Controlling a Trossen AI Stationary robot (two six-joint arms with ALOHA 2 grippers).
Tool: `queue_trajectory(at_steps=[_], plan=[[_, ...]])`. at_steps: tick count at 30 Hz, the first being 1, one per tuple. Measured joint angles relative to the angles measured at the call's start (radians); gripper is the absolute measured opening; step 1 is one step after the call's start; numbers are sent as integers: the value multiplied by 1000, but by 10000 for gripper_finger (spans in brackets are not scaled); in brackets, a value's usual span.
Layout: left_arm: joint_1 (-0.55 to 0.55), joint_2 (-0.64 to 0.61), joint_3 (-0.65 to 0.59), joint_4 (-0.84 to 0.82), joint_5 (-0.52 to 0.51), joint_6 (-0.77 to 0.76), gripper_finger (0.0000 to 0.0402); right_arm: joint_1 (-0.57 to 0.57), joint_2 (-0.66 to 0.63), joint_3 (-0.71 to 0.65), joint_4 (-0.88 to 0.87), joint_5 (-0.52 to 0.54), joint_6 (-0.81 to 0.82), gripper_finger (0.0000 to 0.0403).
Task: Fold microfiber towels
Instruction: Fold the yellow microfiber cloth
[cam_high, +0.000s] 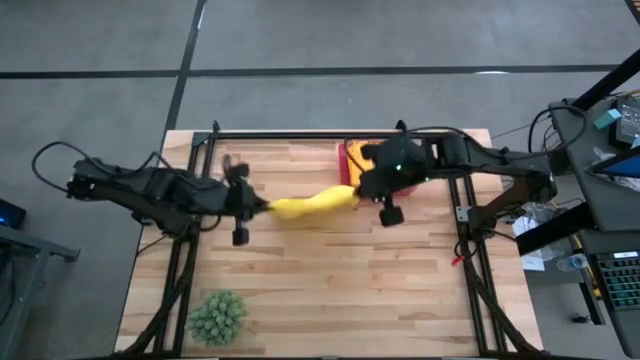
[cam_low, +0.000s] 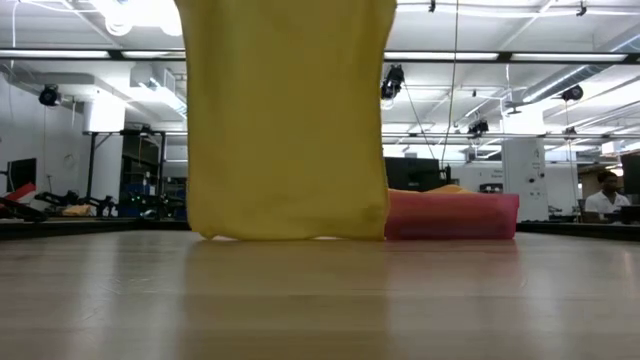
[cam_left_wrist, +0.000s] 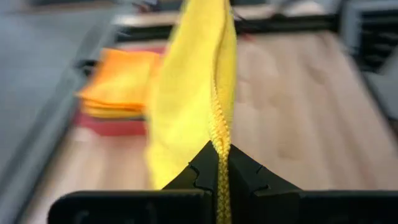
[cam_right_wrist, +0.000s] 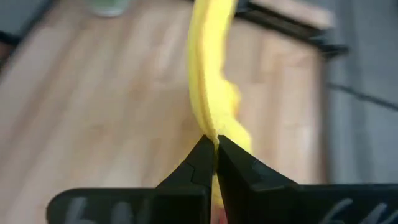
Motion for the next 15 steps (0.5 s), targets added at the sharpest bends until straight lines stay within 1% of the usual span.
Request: queue_trajectory(at_steps=[2, 4, 8, 12, 15], plan=[[-12, 35, 0, 1, 83, -23, 0, 19, 0, -27, 0, -59, 24, 9], [-30, 72, 0, 1, 114, -64, 0, 44, 0, -55, 1, -90, 49, 9], [-75, 155, -1, 2, 133, -142, 0, 104, 7, -123, 7, -94, 99, 9], [-121, 246, -1, 3, 203, -236, 0, 171, 11, -210, 64, -94, 163, 9], [-155, 316, -1, 22, 231, -306, 0, 220, 10, -271, 111, -95, 218, 9]])
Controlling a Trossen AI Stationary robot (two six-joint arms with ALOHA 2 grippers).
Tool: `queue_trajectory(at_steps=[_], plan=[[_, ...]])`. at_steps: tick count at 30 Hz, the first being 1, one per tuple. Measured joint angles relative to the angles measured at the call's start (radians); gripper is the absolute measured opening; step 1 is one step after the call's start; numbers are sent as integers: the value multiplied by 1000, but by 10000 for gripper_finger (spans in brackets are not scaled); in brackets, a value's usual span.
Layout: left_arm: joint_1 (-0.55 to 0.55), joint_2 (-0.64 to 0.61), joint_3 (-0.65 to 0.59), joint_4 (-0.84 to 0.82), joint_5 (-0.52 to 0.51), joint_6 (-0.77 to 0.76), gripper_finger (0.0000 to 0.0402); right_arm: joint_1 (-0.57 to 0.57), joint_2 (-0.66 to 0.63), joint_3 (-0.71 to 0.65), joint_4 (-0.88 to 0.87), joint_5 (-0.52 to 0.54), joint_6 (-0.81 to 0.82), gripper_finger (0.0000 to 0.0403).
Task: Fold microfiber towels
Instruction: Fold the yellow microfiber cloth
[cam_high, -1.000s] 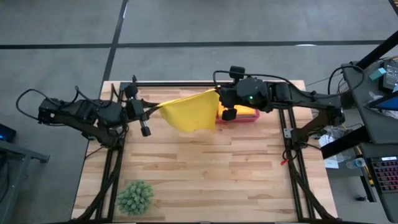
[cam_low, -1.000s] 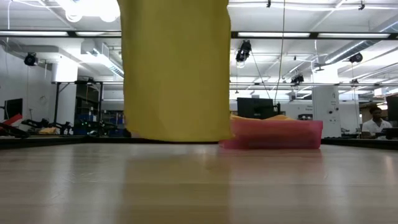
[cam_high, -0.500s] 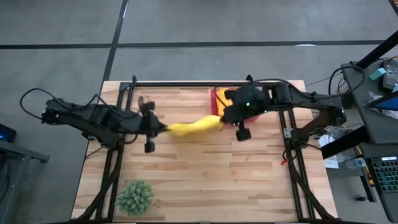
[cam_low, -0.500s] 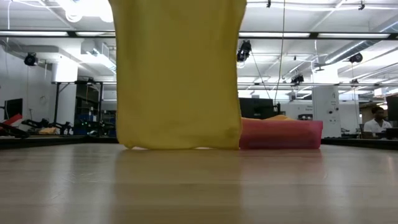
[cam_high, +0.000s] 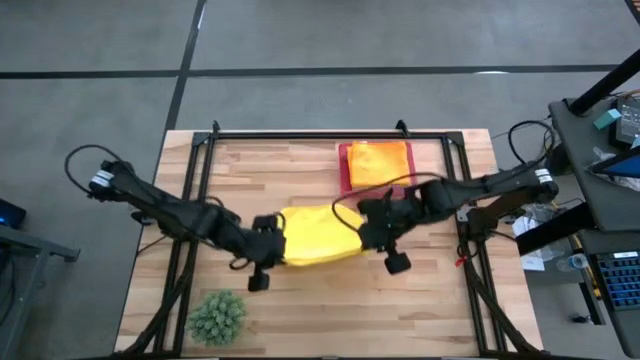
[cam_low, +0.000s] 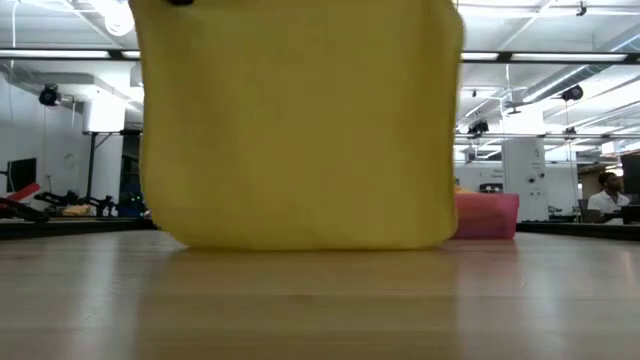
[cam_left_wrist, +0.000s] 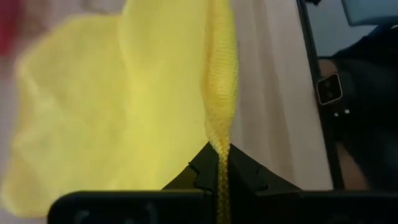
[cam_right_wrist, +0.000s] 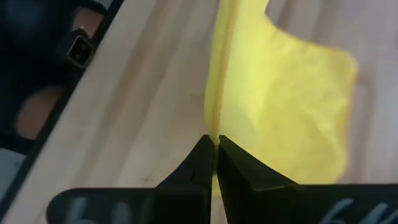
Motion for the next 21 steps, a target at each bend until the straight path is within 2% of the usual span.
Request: queue_trajectory(at_steps=[12, 15, 21], plan=[[-100, 259, 2, 210, 81, -194, 0, 180, 6, -227, 245, -8, 297, 9], [-112, 298, 3, 240, 83, -242, 0, 215, 6, -283, 305, -37, 393, 9], [-128, 342, 4, 346, 178, -271, 0, 284, 6, -387, 462, -121, 598, 9]])
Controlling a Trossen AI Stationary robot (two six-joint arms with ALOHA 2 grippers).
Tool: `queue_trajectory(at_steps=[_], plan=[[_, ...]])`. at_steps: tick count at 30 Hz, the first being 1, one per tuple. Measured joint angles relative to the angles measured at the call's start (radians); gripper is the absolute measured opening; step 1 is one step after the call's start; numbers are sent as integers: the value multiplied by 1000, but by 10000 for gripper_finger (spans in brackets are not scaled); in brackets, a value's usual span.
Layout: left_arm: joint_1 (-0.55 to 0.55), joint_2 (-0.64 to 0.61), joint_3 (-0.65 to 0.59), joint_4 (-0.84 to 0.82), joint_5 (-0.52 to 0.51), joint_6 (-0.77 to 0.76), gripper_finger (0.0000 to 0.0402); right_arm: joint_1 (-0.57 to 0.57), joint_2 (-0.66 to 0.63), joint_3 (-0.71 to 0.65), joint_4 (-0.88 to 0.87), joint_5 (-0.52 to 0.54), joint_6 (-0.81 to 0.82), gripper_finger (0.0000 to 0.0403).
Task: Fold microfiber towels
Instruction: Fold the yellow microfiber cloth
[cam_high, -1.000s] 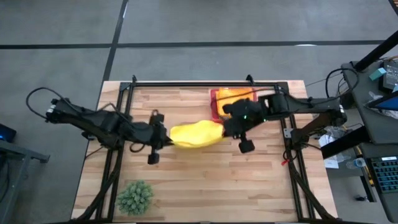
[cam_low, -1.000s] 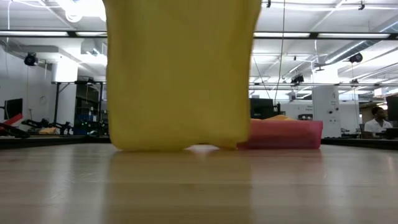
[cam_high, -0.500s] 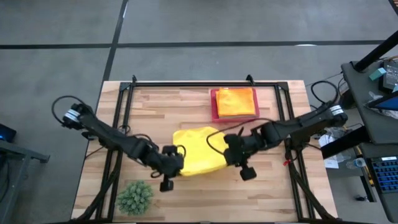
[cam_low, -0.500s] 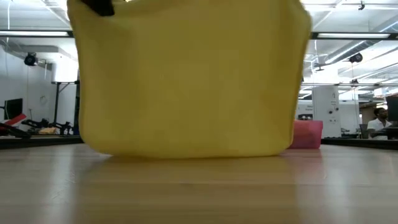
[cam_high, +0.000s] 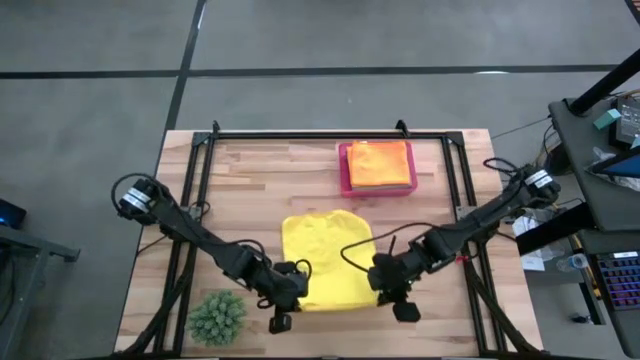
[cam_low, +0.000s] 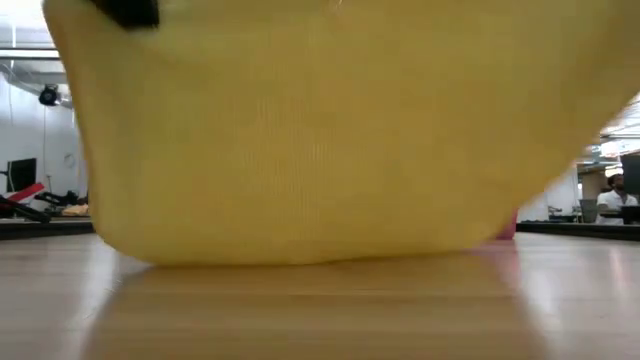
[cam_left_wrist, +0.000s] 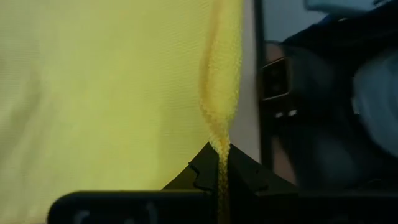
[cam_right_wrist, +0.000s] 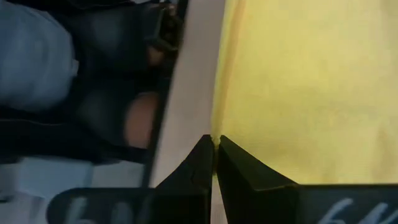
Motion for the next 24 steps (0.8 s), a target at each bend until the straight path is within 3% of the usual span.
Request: queue_trajectory(at_steps=[10, 20, 24], plan=[[-18, 6, -3, 59, 104, -78, 0, 59, 35, -162, 256, -27, 214, 9], [-10, 47, -5, 72, 110, -49, 0, 44, 112, -138, 223, -31, 118, 9], [12, 47, -13, 11, 70, -42, 0, 9, 105, -114, 103, 23, 55, 9]])
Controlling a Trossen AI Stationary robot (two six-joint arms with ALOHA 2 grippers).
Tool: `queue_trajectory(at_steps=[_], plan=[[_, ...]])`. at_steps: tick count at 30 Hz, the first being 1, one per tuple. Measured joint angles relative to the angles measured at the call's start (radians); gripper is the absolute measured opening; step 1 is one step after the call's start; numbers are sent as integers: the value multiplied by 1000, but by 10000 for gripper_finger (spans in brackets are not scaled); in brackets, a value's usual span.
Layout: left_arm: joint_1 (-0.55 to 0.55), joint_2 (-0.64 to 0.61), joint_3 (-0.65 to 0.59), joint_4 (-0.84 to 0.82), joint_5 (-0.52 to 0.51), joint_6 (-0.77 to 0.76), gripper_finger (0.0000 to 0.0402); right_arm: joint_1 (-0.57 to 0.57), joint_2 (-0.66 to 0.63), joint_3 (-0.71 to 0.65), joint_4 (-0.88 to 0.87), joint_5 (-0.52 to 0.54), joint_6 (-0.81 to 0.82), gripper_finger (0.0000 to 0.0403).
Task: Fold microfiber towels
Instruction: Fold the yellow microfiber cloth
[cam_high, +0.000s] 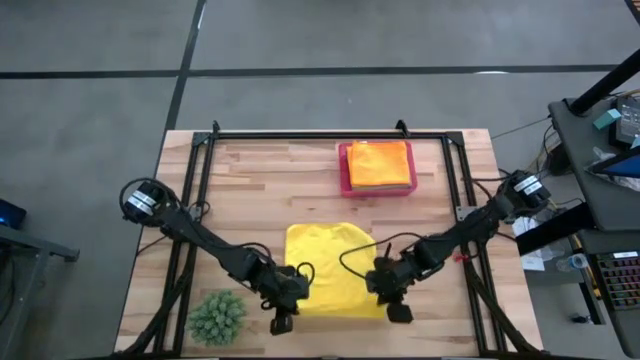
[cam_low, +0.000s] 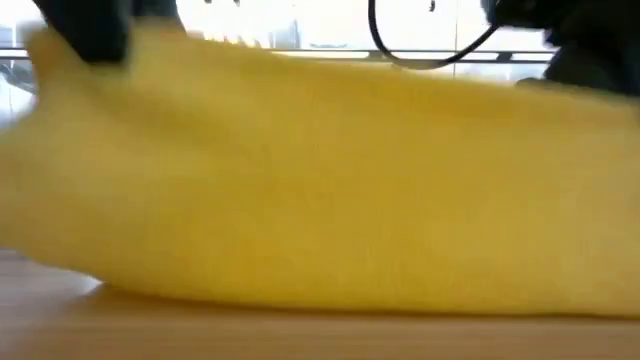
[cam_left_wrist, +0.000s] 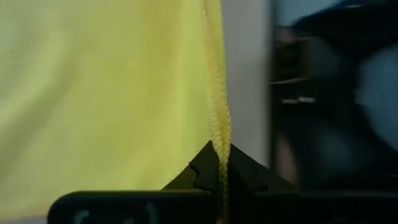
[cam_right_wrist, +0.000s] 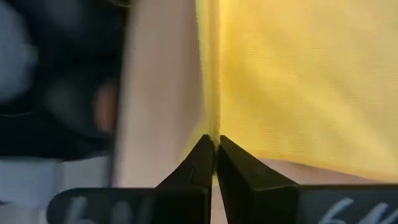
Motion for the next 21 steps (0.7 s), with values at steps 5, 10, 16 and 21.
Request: queue_trajectory(at_steps=[5, 10, 16, 21], plan=[[29, -3, -6, -112, -133, 45, 0, -45, -1, 24, -153, 152, -63, 9], [74, -4, -9, -177, -214, 124, 0, -92, -1, 25, -214, 272, -117, 9], [141, -2, -9, -250, -257, 215, 0, -146, -1, 24, -249, 378, -164, 9], [189, 0, -10, -303, -325, 258, 0, -188, -1, 24, -255, 428, -201, 9]])
